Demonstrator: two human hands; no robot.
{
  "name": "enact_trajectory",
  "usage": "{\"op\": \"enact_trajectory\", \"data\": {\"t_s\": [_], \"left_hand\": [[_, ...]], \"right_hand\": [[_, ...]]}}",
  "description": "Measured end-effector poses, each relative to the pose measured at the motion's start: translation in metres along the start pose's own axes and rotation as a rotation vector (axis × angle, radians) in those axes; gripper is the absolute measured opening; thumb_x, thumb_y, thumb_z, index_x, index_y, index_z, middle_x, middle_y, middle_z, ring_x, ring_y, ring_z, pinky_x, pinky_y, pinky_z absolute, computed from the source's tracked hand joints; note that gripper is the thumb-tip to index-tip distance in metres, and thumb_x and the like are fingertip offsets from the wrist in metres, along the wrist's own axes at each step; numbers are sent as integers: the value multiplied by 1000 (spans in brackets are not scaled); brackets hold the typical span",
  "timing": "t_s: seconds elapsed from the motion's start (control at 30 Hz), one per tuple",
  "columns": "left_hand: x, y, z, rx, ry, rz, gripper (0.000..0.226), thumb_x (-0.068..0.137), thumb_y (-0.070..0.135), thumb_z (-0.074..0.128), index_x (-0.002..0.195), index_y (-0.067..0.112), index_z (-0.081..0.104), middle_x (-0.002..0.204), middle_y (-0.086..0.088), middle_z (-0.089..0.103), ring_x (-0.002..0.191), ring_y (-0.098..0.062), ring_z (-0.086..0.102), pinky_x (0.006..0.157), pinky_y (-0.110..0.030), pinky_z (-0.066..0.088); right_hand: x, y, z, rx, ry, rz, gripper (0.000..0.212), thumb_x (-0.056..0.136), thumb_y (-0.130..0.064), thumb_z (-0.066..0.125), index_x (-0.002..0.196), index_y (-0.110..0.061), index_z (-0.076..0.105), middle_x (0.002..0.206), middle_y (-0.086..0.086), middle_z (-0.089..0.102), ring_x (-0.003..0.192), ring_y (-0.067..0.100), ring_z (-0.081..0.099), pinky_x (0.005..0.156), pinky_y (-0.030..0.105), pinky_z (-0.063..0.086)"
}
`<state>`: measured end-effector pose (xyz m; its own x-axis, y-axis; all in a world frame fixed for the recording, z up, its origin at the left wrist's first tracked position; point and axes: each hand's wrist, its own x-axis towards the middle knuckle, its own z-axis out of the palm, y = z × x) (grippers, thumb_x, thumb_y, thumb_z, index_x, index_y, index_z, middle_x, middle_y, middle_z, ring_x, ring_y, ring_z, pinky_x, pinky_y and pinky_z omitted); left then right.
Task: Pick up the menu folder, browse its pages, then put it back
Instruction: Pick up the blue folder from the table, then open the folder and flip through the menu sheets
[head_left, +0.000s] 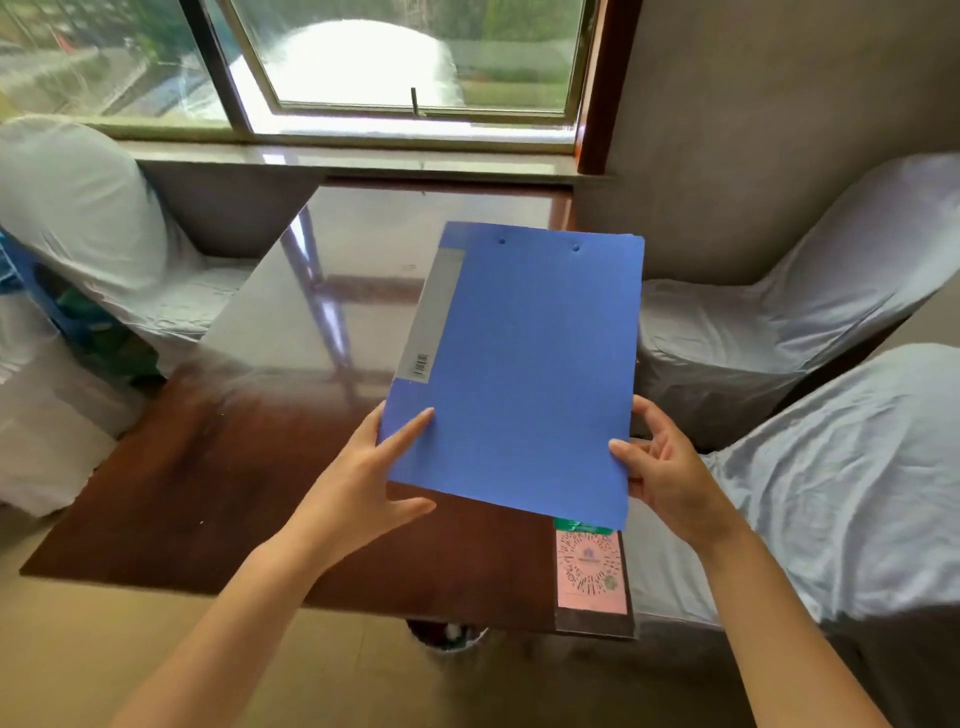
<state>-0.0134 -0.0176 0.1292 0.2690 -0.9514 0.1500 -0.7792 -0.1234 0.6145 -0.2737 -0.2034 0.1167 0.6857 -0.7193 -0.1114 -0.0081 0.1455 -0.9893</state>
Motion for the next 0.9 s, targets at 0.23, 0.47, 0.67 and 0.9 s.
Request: {"op": "enact_trajectory", "data": {"t_s": [0.23, 0.47, 0.67, 0.9], "left_hand": [[0, 7, 13, 27, 119, 153, 71, 91, 33, 51, 145, 18, 10, 148, -2, 13, 135, -15, 20, 110, -31, 21], [-3, 10, 33, -318, 178, -14, 38, 97, 40, 33, 134, 33, 28, 133, 22, 36, 120, 20, 31, 107, -16, 25], [3, 12, 27, -817, 200, -167, 44, 94, 34, 31, 137, 26, 36, 143, -5, 43, 131, -19, 41, 106, -40, 37], [17, 17, 15, -884, 273, -332, 47, 90, 43, 51, 131, 20, 42, 121, -5, 57, 97, -15, 66, 64, -28, 59]], "right_hand": [[-3, -19, -16, 83, -25, -44, 48, 84, -23, 57, 130, -27, 44, 119, 8, 66, 105, 27, 64, 71, 38, 58], [-2, -17, -18, 165, -46, -42, 64, 77, -35, 68, 134, -26, 42, 122, 2, 64, 110, 26, 61, 74, 40, 59], [-5, -1, -30, 100, 6, 38, 70, 74, -17, 65, 137, -27, 36, 109, 2, 71, 98, 32, 67, 69, 43, 60], [-6, 1, -28, 150, 133, -75, 59, 81, -6, 55, 129, -36, 41, 104, -5, 72, 97, 21, 68, 66, 32, 60]]}}
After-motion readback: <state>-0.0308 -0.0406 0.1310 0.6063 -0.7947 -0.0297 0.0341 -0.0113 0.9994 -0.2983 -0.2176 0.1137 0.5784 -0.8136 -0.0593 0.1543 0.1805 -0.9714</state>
